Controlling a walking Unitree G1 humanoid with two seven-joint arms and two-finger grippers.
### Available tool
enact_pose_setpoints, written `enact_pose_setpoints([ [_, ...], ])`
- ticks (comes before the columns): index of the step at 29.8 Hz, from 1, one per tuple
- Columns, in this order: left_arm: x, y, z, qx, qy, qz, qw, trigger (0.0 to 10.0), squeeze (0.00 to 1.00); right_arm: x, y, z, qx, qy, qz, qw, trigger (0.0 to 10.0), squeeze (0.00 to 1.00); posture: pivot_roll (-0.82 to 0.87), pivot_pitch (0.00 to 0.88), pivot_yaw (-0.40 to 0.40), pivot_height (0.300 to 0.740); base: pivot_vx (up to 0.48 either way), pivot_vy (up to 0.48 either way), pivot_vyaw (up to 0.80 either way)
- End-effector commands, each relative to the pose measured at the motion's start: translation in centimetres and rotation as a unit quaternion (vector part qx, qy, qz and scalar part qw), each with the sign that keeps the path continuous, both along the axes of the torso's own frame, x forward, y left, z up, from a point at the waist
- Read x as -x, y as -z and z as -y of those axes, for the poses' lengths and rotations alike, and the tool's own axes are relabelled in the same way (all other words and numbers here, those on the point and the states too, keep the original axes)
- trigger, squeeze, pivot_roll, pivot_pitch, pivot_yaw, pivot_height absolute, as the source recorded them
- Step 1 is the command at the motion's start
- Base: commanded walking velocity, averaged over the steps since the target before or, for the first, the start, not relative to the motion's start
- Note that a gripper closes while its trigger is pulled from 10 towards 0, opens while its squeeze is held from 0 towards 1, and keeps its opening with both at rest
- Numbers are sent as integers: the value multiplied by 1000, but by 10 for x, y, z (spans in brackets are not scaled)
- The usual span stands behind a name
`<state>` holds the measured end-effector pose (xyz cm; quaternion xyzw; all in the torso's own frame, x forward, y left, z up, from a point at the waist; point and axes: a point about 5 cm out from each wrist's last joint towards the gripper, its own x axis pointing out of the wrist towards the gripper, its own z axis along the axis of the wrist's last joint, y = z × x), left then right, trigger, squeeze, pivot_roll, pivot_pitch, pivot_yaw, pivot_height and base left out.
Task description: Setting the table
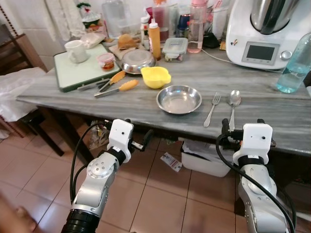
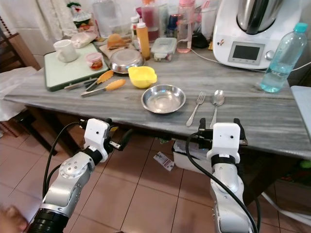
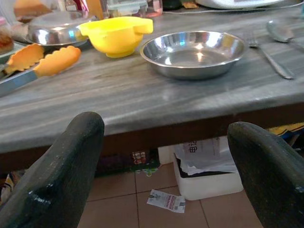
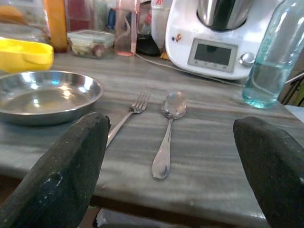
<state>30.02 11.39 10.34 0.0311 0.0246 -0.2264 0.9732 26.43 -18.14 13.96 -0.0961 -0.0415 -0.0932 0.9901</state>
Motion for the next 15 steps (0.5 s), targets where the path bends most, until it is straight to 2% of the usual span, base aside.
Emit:
enact_pose_setpoints([
  [1, -2, 0, -2, -6, -5, 1, 1000, 10000, 0, -1, -1, 0, -4, 2, 3, 1000, 10000, 0, -126, 0, 100, 740, -307, 0, 0],
  [12, -3, -1, -2, -6, -2, 3, 1000, 10000, 0, -1, -1, 0, -3, 4, 2, 1000, 10000, 0, -121, 0, 92, 740, -299, 0, 0],
  [15, -1, 0, -1, -3, 2, 4, 1000, 10000, 0, 0, -1, 0, -2, 1, 2, 1000, 10000, 0, -122, 0, 88, 740, 0, 0, 0],
])
